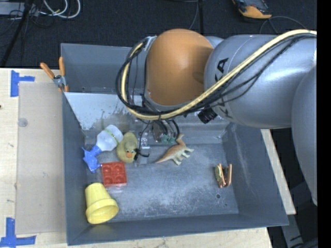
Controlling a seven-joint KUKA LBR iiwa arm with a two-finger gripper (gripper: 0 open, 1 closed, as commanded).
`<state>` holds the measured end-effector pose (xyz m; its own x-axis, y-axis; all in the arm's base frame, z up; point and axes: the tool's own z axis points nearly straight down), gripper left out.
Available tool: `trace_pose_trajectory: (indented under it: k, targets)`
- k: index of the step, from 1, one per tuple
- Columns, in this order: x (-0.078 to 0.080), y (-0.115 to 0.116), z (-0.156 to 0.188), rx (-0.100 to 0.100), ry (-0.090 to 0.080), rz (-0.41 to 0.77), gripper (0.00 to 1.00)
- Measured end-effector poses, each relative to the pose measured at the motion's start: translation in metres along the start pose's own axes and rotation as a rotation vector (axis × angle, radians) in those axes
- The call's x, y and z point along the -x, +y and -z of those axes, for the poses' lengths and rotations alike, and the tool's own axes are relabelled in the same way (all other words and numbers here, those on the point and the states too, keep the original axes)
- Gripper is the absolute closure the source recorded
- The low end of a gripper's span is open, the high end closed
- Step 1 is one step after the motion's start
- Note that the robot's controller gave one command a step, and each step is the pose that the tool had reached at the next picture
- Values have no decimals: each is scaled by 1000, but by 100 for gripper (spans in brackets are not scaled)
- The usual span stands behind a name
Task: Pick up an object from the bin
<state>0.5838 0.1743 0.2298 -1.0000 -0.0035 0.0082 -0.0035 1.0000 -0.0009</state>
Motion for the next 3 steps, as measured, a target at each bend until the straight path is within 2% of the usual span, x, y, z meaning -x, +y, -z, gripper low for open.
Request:
trace_pose_trajectory:
  k: [1, 2, 3]
  targets:
    - [1, -1, 5, 1, -7, -3, 0]
    - [-2, 12, -23, 1, -13, 53, 0]
    - [-20, 16, -83, 1, -9, 144, 0]
